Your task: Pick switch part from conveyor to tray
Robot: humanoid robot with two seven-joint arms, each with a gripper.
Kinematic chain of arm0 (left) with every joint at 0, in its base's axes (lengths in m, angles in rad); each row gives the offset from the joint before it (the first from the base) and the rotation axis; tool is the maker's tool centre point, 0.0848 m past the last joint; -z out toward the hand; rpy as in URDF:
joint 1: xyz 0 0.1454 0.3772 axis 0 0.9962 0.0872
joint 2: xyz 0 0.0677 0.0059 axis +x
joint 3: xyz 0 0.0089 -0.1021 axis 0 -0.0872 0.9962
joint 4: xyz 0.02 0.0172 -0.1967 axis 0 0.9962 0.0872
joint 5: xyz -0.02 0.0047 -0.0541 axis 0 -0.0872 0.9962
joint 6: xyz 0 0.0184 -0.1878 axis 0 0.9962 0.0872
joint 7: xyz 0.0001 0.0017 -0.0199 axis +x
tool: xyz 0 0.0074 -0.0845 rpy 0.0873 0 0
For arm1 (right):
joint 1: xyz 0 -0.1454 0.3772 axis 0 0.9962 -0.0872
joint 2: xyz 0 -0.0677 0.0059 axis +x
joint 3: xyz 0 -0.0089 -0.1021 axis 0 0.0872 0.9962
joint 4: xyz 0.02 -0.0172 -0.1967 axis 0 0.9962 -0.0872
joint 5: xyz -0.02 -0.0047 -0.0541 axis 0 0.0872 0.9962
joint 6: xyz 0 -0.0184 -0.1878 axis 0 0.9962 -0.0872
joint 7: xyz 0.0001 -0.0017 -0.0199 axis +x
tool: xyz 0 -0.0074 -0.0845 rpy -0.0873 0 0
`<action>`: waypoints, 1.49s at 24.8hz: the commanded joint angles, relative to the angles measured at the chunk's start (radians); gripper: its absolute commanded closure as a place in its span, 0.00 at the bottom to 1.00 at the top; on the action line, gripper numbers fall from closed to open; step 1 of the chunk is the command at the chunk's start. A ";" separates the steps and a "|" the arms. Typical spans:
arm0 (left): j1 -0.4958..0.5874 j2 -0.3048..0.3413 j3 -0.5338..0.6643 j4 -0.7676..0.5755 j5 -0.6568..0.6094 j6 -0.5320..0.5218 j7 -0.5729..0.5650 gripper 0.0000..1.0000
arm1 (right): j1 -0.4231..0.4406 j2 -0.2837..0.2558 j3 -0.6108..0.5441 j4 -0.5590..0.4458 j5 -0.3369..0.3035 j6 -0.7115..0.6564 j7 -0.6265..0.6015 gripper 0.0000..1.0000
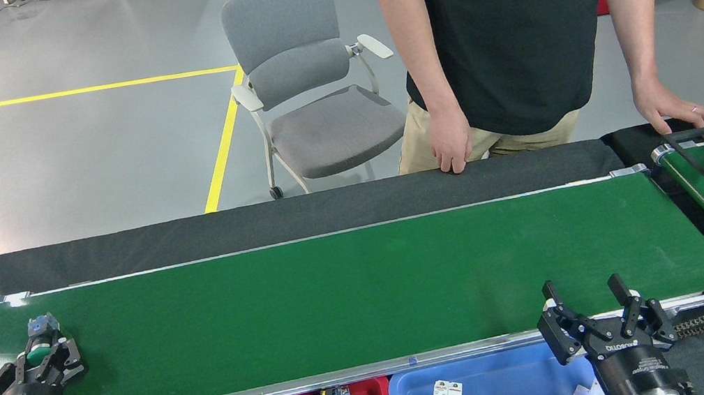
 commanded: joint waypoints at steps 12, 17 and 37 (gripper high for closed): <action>0.783 0.050 0.105 -0.958 0.162 -0.498 -0.001 0.52 | 0.001 -0.003 0.000 -0.015 -0.002 0.000 -0.006 0.00; 0.881 -0.024 0.111 -1.081 0.163 -0.498 0.003 0.02 | 0.010 -0.006 -0.017 -0.032 -0.002 0.001 -0.007 0.00; 0.776 -0.090 0.412 -0.803 0.160 -0.343 0.002 0.01 | 0.109 -0.018 -0.023 -0.080 0.001 -0.003 -0.010 0.00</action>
